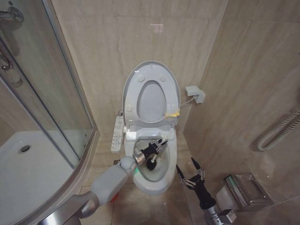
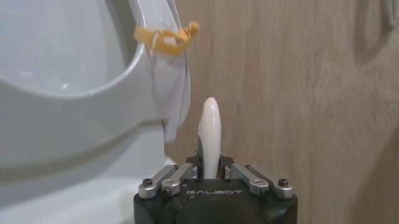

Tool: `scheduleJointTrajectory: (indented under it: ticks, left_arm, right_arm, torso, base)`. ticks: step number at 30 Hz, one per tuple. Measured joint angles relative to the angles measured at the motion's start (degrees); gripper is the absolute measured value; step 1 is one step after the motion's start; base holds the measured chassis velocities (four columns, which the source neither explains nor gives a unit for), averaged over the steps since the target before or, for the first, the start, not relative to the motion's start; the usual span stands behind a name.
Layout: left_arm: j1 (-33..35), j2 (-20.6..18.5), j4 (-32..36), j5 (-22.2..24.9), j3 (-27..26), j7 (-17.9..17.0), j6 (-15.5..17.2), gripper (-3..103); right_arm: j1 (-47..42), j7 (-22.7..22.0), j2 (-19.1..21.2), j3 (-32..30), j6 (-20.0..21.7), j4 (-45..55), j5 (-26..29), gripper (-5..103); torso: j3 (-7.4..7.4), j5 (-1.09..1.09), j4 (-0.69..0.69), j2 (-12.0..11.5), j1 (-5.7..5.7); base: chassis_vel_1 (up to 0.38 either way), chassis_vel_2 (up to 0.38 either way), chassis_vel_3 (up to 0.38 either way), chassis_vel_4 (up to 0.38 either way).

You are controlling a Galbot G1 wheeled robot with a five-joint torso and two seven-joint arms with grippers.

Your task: Open the toilet lid, clean the toilet bowl with a toilet brush, close the toilet lid, and flush.

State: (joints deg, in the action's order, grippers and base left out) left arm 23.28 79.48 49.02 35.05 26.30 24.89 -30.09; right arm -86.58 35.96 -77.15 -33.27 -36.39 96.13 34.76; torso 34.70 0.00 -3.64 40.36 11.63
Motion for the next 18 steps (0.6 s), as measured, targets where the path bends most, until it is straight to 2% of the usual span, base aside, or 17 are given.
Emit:
scheduleJointTrajectory:
  ticks: [1,4,13,18]
  left_arm:
    - [-1.1,0.6,1.2,0.9,-0.3,-0.3,0.0,19]
    - [-2.4,1.6,1.2,2.0,-0.6,-0.5,0.0,19]
    - [0.5,0.6,-2.4,0.8,0.2,0.0,0.1,19]
    - [0.0,1.7,0.0,1.3,-0.2,-0.3,0.1,19]
  right_arm:
    - [0.2,0.0,-0.1,0.0,0.0,0.0,0.0,100]
    - [0.2,0.0,-0.3,0.1,0.0,0.1,0.0,100]
    - [-0.3,0.2,-0.7,0.1,0.0,0.5,-0.1,100]
    - [-0.5,0.1,-0.6,-0.1,0.0,0.9,-0.1,100]
  torso:
    - [-0.01,0.0,-0.05,0.0,0.0]
    - [-0.01,0.0,-0.07,0.0,0.0]
    - [-0.01,0.0,0.02,0.0,0.0]
    - [-0.01,0.0,-0.02,0.0,0.0]
  base:
    - [0.0,0.0,0.0,0.0]
    - [0.0,0.0,0.0,0.0]
    - [0.0,0.0,0.0,0.0]
    - [0.0,0.0,0.0,0.0]
